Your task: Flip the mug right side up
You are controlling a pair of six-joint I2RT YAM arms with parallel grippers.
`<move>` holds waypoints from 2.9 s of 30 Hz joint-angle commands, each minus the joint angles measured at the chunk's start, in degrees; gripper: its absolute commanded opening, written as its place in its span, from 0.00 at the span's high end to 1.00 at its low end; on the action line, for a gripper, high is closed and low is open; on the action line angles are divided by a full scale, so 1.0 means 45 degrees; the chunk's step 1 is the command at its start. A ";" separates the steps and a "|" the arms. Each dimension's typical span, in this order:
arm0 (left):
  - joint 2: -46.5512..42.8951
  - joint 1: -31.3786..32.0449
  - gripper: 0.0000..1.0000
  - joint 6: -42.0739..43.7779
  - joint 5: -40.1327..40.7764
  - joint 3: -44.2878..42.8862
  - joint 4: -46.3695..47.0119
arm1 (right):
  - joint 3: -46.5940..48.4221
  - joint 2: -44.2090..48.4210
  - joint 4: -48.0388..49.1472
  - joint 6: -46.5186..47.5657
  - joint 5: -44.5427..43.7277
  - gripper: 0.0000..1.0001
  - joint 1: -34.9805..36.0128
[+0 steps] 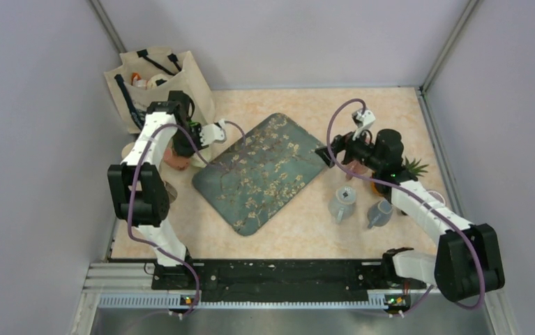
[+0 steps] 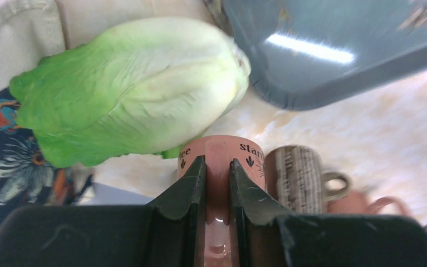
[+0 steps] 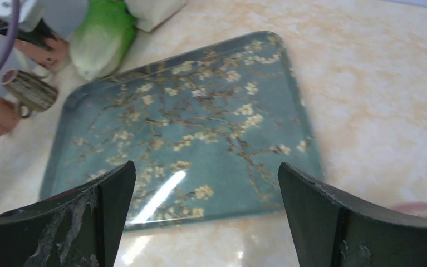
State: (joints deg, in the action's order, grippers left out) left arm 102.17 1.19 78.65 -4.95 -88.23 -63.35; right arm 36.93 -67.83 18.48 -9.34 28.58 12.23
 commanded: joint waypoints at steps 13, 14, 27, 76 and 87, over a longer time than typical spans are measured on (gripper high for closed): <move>-0.3496 0.0086 1.00 -1.6357 -0.9172 -0.0852 0.3574 | 0.5335 -0.4681 0.2428 -0.5494 0.1836 0.01 0.5449; -0.3731 0.0131 1.00 -1.7114 -0.9196 -0.0688 0.4081 | 0.5516 -0.5143 0.2926 -0.5991 0.1999 0.01 0.5481; -0.3809 0.1582 1.00 -1.8104 -1.0208 -0.1192 0.4368 | 0.6669 -0.7199 0.7005 -0.8947 0.2986 0.19 0.5875; -0.3217 -0.0565 0.06 -0.6415 -0.0090 0.0693 0.0687 | 1.4501 -1.1147 -1.5470 0.1462 -0.6961 0.64 0.4128; -0.2270 -0.0604 0.18 0.0558 0.4454 0.1559 -0.0604 | 1.5963 -1.0269 -1.6326 0.1890 -0.6394 0.01 0.4118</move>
State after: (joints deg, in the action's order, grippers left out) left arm 91.57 -1.10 65.56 5.89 -84.33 -63.29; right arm 105.08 -119.63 -53.25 -2.17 -0.99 31.22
